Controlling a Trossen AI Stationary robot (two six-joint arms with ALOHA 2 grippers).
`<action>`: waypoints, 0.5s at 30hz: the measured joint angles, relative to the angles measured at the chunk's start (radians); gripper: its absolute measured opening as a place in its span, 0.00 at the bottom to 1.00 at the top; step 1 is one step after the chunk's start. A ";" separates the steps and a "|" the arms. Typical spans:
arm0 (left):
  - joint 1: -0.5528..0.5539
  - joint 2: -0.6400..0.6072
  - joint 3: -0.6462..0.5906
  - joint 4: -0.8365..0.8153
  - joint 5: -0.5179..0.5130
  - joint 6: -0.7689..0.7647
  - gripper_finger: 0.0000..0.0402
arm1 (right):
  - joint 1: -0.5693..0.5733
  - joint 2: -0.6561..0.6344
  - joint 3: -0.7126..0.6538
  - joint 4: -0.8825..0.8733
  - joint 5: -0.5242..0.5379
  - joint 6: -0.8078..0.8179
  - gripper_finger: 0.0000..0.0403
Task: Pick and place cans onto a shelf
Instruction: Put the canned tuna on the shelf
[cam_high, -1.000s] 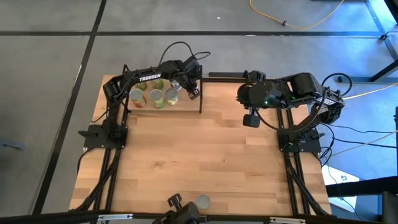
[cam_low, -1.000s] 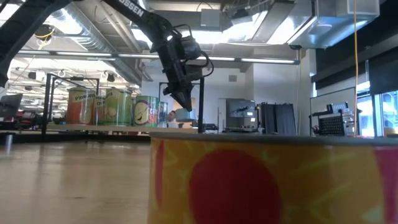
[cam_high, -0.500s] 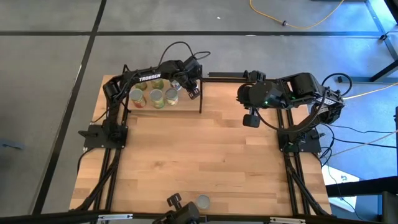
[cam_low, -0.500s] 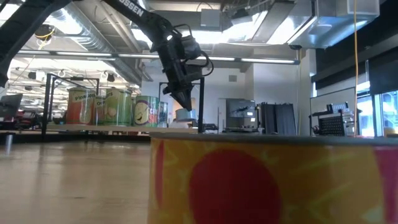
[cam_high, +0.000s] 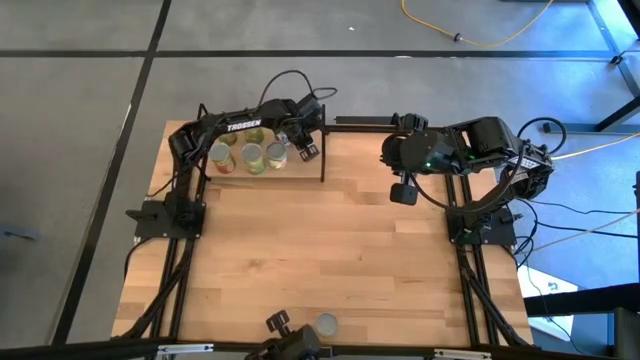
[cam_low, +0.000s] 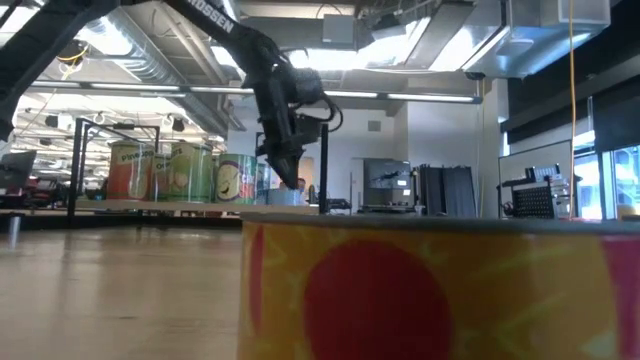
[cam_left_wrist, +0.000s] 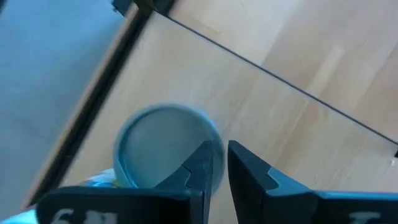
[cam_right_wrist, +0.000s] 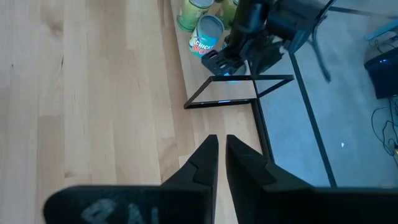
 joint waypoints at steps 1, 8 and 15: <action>-0.001 -0.005 0.002 0.000 -0.008 -0.001 0.11 | 0.000 0.000 0.000 0.000 0.000 0.000 0.09; -0.007 -0.008 0.005 0.001 -0.010 -0.001 0.11 | 0.000 0.000 0.000 0.000 0.000 0.000 0.09; -0.017 -0.008 0.020 -0.011 -0.011 0.003 0.11 | 0.000 0.000 0.000 0.000 0.000 0.000 0.09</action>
